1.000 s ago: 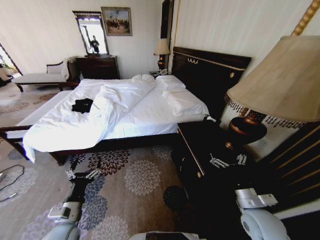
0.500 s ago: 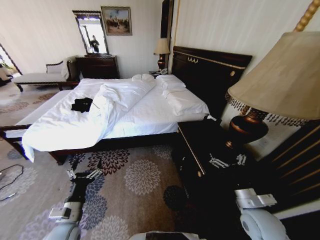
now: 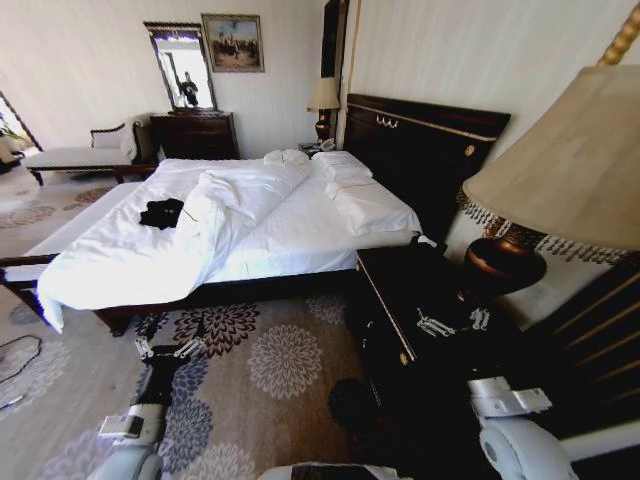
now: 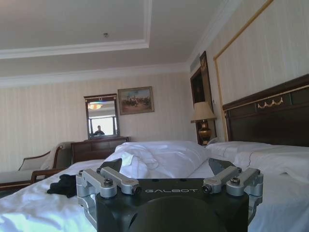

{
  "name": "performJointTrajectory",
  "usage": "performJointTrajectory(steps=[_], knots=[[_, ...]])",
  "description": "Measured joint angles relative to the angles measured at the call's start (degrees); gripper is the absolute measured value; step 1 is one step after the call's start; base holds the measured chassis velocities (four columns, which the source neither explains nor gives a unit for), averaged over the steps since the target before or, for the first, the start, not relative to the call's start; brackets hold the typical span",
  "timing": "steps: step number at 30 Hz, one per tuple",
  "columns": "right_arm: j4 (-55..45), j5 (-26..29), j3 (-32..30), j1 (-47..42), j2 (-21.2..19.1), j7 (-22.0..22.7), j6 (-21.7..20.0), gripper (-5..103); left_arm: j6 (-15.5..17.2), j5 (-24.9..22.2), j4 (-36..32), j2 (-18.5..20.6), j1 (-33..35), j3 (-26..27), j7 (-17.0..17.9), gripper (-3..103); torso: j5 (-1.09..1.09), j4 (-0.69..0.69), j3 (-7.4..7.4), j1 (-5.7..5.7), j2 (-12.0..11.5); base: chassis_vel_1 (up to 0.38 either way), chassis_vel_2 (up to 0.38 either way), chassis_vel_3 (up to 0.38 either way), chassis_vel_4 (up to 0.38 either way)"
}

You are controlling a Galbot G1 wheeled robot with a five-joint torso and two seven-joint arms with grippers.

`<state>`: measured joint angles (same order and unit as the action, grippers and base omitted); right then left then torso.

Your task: Fold the clothes on the bed.

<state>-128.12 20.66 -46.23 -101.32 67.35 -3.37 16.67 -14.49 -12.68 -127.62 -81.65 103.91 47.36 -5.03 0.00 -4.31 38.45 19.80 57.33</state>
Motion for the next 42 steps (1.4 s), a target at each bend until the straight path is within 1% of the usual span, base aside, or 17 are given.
performJointTrajectory(steps=[23,42], knots=[[0.44,-0.08,0.28,0.39,0.08,-0.03,0.01,100,-0.52,-0.24,0.34,0.02,-0.24,0.12,-0.48,100,0.00,0.00,0.07,0.02,0.17,-0.111,0.113,0.116,-0.114],[0.51,-0.08,0.41,0.51,0.22,-0.01,0.00,100,-0.76,-0.11,0.41,-0.15,-0.17,0.16,-0.85,100,0.00,-0.01,0.09,0.06,0.22,-0.149,0.158,0.152,-0.153]])
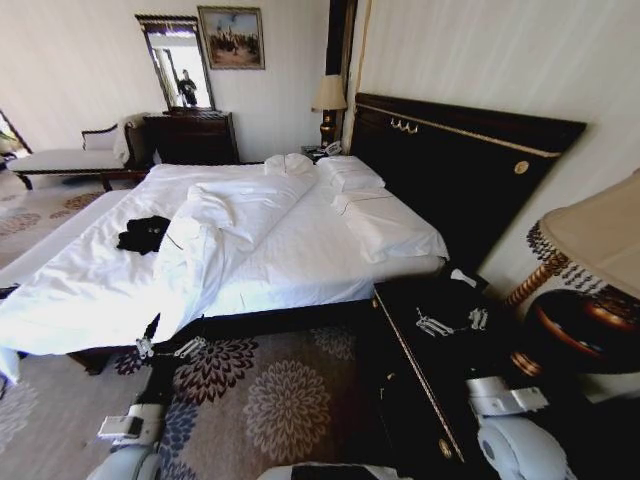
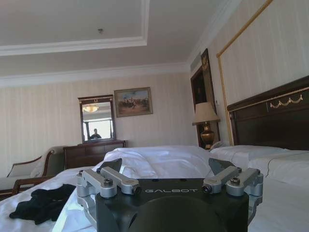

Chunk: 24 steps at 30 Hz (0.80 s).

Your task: Fold the clothes on the bed.

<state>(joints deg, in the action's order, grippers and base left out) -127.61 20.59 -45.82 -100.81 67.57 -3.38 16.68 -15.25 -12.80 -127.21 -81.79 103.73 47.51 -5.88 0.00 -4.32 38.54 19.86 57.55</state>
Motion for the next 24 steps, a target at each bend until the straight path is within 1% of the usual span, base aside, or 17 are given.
performJointTrajectory(steps=[24], knots=[[-0.18,-0.34,-0.09,-0.27,0.25,-0.02,0.00,100,-0.59,0.04,-0.26,-0.11,0.16,0.07,-0.35,100,0.00,0.00,0.01,-0.01,0.01,-0.148,0.155,0.147,-0.150]])
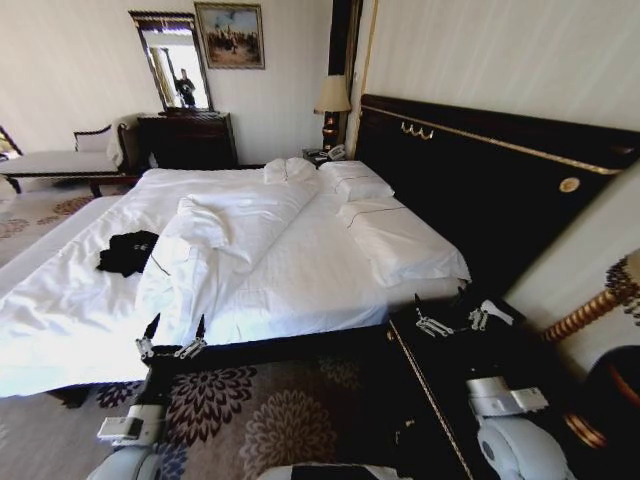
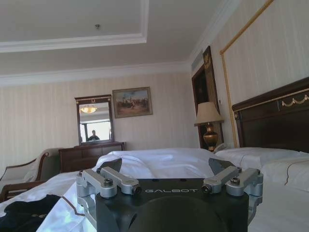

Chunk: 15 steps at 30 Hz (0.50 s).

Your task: Fold the clothes on the bed.

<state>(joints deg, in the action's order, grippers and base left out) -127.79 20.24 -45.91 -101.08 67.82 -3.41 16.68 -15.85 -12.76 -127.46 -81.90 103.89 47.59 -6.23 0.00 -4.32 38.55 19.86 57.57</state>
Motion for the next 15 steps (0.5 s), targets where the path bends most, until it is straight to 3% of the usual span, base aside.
performJointTrajectory(steps=[9,15], knots=[[0.00,-0.94,0.00,-0.15,0.37,-0.55,0.19,100,-0.24,-0.06,-0.32,-0.02,0.36,0.02,-0.08,100,-0.02,0.01,0.01,0.01,0.00,-0.162,0.162,0.154,-0.168],[-0.01,-1.01,0.03,-0.32,0.41,-0.97,0.76,100,-0.29,-0.07,-0.41,0.00,0.38,0.04,-0.10,100,0.00,0.00,0.01,0.02,0.00,-0.060,0.182,0.045,-0.198]])
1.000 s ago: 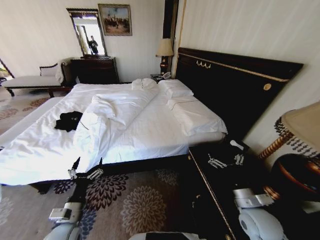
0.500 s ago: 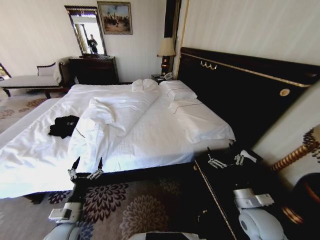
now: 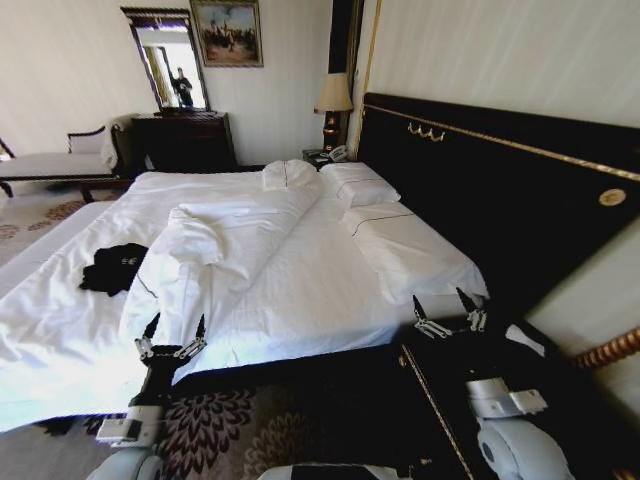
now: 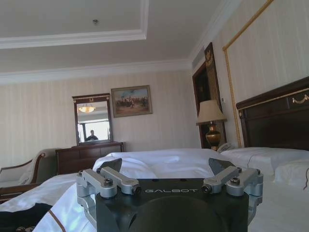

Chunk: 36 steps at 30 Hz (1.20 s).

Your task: Fold the clothes on the bed.

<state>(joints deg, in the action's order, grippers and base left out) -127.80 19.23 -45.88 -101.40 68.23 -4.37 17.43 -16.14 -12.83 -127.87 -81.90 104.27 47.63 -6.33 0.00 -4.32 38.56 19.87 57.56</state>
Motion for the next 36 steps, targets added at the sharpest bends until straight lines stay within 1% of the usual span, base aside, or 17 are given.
performJointTrajectory(steps=[5,11,21,27,31,33,35,36], knots=[[0.08,0.22,0.00,0.07,-0.36,-0.14,0.34,100,0.00,-0.10,0.10,0.10,-0.25,0.00,-0.01,100,0.00,0.01,0.00,0.00,0.00,0.074,0.199,-0.077,-0.194],[0.30,0.37,0.06,0.19,-0.68,-0.25,0.38,100,0.00,-0.25,0.30,0.18,-0.50,0.00,-0.01,100,0.00,0.00,0.00,0.00,0.00,0.206,0.228,-0.184,-0.245],[1.00,0.38,0.38,0.70,-0.74,-0.25,0.51,100,0.03,-0.45,0.69,0.30,-0.76,0.06,-0.02,100,-0.01,0.00,-0.01,-0.02,0.01,0.338,0.305,-0.336,-0.311],[1.53,0.40,0.77,0.96,-0.43,-0.27,1.24,100,0.04,-0.36,1.16,0.25,-0.97,-0.02,-0.03,100,0.03,0.00,-0.01,-0.02,0.02,0.303,0.293,-0.313,-0.294],[1.79,0.32,0.92,1.08,-0.29,-0.27,1.31,100,0.04,-0.33,1.44,0.26,-1.10,-0.03,-0.03,100,0.04,0.00,-0.01,-0.02,0.02,0.126,0.101,-0.075,-0.147],[1.95,0.12,0.98,1.18,-0.20,-0.27,1.31,100,0.04,-0.32,1.55,0.27,-1.13,-0.03,-0.03,100,0.02,0.02,-0.01,-0.02,0.02,0.068,0.014,-0.005,-0.031],[2.14,-0.37,1.00,1.26,-0.09,-0.27,1.29,100,0.04,-0.31,1.66,0.26,-1.20,-0.11,-0.07,100,-0.06,0.01,0.00,-0.01,0.01,-0.018,-0.021,0.055,0.028],[2.14,-0.37,1.00,1.26,-0.09,-0.27,1.29,100,0.04,-0.31,1.66,0.26,-1.20,-0.11,-0.07,100,-0.06,0.01,0.00,-0.01,0.01,-0.026,-0.021,0.055,0.036]])
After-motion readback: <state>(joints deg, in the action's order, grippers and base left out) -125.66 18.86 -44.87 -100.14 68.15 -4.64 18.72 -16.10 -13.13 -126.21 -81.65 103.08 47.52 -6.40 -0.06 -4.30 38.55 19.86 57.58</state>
